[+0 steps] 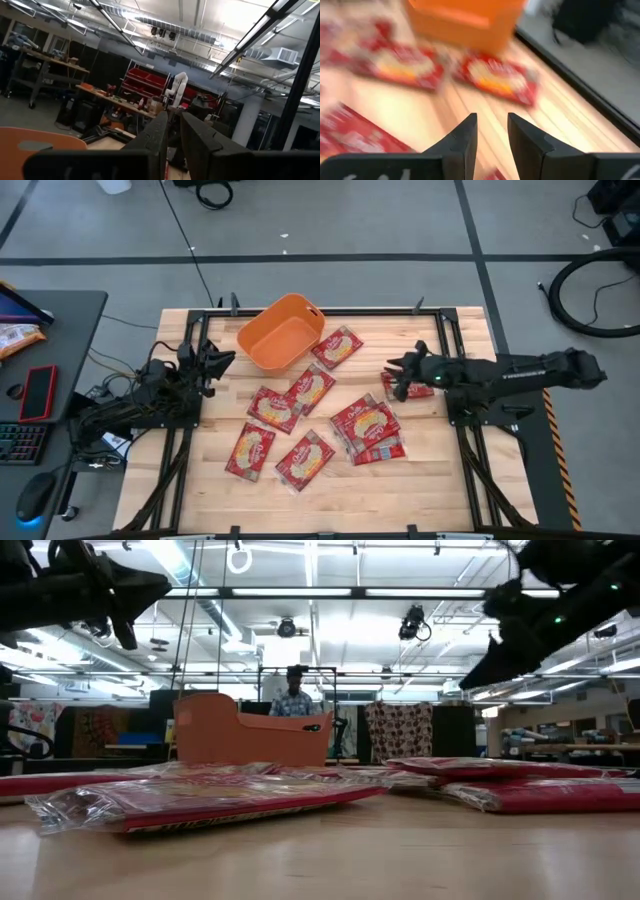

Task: Sort popcorn bags into baskets
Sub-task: Put the red popcorn bag into the orange bin

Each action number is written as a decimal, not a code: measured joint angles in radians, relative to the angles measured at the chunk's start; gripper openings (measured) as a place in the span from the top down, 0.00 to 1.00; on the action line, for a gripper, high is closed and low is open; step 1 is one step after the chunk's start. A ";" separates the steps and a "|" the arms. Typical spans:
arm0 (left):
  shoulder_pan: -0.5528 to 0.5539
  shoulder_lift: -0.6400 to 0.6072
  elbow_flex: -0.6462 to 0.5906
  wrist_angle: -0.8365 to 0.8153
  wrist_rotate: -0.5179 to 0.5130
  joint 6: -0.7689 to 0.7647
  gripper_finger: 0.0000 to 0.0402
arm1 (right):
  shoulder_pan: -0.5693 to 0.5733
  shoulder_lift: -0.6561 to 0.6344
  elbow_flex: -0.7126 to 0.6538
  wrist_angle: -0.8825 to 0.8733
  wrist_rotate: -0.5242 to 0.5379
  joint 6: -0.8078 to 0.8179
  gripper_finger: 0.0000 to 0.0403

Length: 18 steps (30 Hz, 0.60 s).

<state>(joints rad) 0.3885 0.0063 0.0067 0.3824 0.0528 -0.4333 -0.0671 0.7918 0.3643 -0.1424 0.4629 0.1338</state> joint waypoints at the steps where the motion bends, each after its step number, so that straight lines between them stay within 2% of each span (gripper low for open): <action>1: 0.000 0.000 0.000 0.000 0.000 0.005 0.86 | 0.005 0.037 0.029 -0.039 0.017 0.015 0.72; 7: 0.000 0.000 0.000 -0.012 0.000 0.127 0.86 | 0.039 0.234 0.228 -0.349 0.042 0.151 0.72; 12: 0.000 0.000 0.000 -0.027 0.000 0.242 0.86 | 0.096 0.379 0.363 -0.597 0.036 0.205 0.72; 18: 0.000 0.000 0.000 -0.030 0.000 0.375 0.86 | 0.170 0.524 0.461 -0.834 -0.078 0.239 0.65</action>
<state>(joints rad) 0.3885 0.0063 0.0067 0.3525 0.0530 -0.0583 0.1032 1.3162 0.8256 -0.9767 0.3846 0.3733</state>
